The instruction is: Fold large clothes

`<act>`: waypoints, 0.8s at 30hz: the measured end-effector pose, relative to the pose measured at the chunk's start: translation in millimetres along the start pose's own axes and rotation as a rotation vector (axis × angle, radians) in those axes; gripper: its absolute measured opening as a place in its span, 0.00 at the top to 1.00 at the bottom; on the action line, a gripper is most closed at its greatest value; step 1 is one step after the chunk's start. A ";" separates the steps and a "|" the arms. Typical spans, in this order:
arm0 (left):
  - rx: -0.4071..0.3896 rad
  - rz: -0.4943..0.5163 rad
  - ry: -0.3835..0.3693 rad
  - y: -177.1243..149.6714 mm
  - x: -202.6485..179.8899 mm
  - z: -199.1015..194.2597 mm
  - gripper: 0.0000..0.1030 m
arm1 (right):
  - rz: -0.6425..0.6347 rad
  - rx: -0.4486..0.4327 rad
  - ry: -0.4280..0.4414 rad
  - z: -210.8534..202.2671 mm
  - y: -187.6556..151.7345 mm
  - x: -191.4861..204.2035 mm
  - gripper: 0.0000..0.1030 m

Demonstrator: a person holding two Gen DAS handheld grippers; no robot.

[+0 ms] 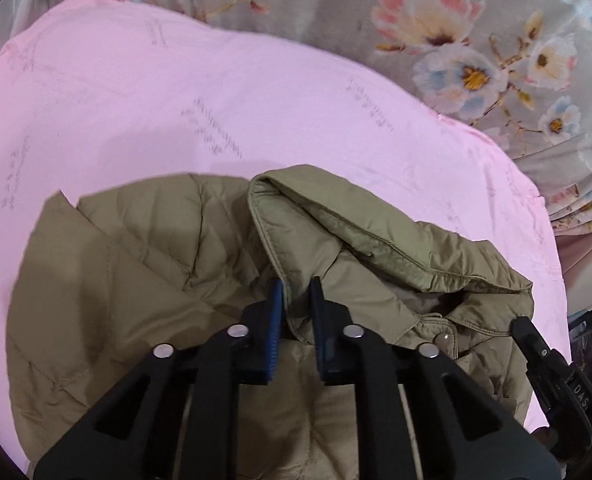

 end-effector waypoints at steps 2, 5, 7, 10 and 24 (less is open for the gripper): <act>-0.015 0.028 0.022 -3.1 0.6 -3.5 0.91 | -0.041 0.052 -0.115 12.0 -8.6 -10.8 0.97; 0.035 0.088 0.092 -23.1 7.0 20.3 0.91 | -0.012 0.152 -0.178 32.1 -29.6 -37.6 1.00; 0.014 0.131 0.135 -28.3 4.8 23.4 0.91 | -0.017 0.161 -0.188 32.3 -29.0 -38.2 1.00; 0.002 0.159 0.171 -30.1 1.3 22.4 0.90 | 0.005 0.169 -0.178 26.6 -26.2 -38.5 1.00; 0.083 -0.153 -0.160 40.9 2.4 18.1 0.10 | 0.368 0.152 0.006 38.6 16.2 -49.0 0.55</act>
Point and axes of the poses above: each gripper's, at about its wrist camera, not at the fingertips, and z roughly the way its jaws point, x to its left, y to its top, the point moved 5 cm from there along z, roughly the way its jaws point, and after that the axes turned 1 degree about x, right-handed, at the moved point
